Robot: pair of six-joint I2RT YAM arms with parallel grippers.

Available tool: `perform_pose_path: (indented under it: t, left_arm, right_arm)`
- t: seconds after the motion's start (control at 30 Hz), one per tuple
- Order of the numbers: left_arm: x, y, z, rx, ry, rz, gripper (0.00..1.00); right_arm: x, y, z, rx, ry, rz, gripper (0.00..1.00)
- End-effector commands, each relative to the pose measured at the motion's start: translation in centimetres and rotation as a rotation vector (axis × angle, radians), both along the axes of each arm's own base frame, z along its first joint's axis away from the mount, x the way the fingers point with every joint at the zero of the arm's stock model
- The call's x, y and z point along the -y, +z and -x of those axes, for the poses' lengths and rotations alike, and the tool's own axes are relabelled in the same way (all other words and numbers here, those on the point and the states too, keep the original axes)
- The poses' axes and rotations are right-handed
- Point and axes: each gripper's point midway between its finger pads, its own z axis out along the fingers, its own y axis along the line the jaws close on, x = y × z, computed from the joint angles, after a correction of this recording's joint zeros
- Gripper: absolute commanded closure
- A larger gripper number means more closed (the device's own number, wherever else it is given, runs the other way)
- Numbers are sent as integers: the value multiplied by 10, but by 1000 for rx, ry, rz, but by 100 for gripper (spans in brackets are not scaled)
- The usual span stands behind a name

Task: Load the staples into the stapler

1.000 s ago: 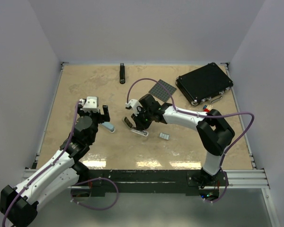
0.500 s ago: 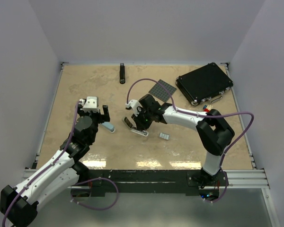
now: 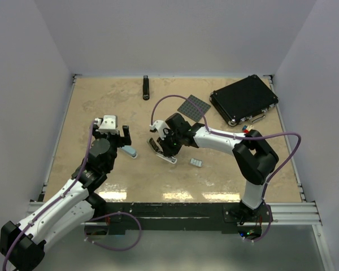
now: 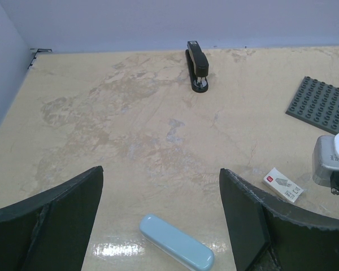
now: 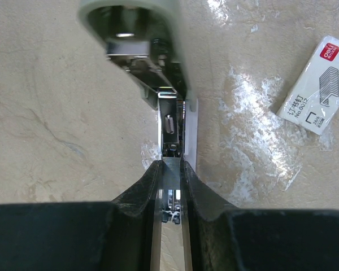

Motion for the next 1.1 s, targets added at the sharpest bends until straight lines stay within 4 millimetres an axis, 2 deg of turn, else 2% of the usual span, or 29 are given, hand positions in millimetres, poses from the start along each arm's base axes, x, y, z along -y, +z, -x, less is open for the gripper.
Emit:
perform_pose_path:
  t: [0.0,0.13,0.33,0.53,0.73,0.93,0.97,1.07]
  left_arm:
    - [-1,13,-3,44,8,35,12]
    - [-1,13,-3,46,9,34,12]
    - [0,13,-3,45,6,36,12]
    - [-1,13,-3,44,8,34,12]
    - [0,13,-3,44,6,35,12]
    - [0,12,-3,43,6,33,12]
    - [0,13,-3,44,6,35,12]
    - [-1,13,-3,45,8,37,12]
  right_arm:
    - [0,-7,1,-6,18,15,94]
    - [1,-8,1,-6,17,17,93]
    - [-1,4,-4,17,-6,6,93]
    - [4,-1,-2,-3,-45,20,90]
    - [7,-1,-2,0,-67,26,80]
    - [5,11,-7,19,-92,7,71]
    - [4,13,-8,22,-94,3,65]
    - [1,22,-9,28,-102,-16,60]
